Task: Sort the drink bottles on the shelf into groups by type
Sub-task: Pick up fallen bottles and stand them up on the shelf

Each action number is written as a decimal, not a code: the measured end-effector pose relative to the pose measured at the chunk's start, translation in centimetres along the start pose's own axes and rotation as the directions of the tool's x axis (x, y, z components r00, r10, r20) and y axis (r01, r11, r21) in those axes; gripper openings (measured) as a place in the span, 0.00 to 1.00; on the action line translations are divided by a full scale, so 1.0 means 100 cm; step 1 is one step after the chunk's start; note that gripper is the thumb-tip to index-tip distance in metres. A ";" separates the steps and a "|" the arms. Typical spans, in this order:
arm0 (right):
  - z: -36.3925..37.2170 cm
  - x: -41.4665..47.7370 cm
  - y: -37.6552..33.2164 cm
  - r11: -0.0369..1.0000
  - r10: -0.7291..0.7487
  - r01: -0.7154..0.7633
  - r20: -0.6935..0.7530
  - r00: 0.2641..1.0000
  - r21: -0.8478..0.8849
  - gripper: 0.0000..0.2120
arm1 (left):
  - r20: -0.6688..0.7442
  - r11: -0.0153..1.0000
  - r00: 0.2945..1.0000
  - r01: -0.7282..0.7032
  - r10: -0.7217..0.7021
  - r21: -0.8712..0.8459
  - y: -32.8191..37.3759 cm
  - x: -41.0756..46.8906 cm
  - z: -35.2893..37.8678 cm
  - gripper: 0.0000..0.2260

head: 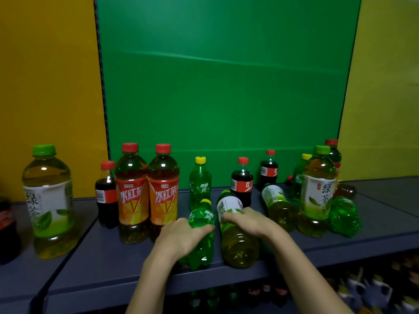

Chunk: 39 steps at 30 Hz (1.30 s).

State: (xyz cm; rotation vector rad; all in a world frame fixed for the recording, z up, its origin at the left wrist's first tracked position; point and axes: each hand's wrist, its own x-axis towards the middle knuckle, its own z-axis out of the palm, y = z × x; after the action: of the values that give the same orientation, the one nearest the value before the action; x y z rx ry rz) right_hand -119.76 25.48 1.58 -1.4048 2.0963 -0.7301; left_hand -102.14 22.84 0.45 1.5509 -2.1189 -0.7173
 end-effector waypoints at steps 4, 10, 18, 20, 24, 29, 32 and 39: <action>0.004 -0.013 0.008 0.990 -0.061 0.072 -0.088 0.994 0.121 0.31 | -0.210 0.995 0.974 -0.093 0.084 -0.034 0.000 -0.012 0.002 0.24; 0.018 -0.017 0.007 0.909 -0.211 0.297 -0.291 0.933 0.292 0.27 | -0.485 0.919 0.836 -0.366 0.257 -0.144 0.007 -0.023 0.004 0.22; 0.033 -0.012 -0.002 0.766 -0.354 0.544 -0.483 0.801 0.341 0.30 | -0.493 0.797 0.802 -0.522 0.338 -0.303 -0.008 -0.009 0.023 0.31; 0.037 -0.010 -0.002 0.769 -0.368 0.557 -0.493 0.788 0.315 0.36 | -0.469 0.795 0.824 -0.501 0.318 -0.342 -0.011 -0.006 0.030 0.32; 0.042 -0.009 -0.003 0.756 -0.403 0.582 -0.486 0.775 0.300 0.42 | -0.420 0.819 0.861 -0.448 0.288 -0.358 -0.016 -0.001 0.041 0.33; 0.042 -0.003 -0.001 0.763 -0.410 0.581 -0.483 0.774 0.283 0.41 | -0.409 0.839 0.867 -0.433 0.287 -0.329 -0.016 0.006 0.044 0.32; 0.043 -0.002 0.000 0.770 -0.403 0.575 -0.489 0.774 0.275 0.42 | -0.432 0.844 0.858 -0.434 0.279 -0.316 -0.015 0.005 0.045 0.31; 0.046 -0.001 0.000 0.785 -0.394 0.562 -0.488 0.779 0.261 0.44 | -0.513 0.872 0.813 -0.436 0.274 -0.224 -0.017 0.000 0.044 0.31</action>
State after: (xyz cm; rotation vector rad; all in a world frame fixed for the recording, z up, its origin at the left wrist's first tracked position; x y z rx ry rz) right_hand -116.67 24.88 -1.72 -1.6767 1.6958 -1.6955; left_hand -103.52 23.10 -4.02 0.9704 -1.7401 -0.4711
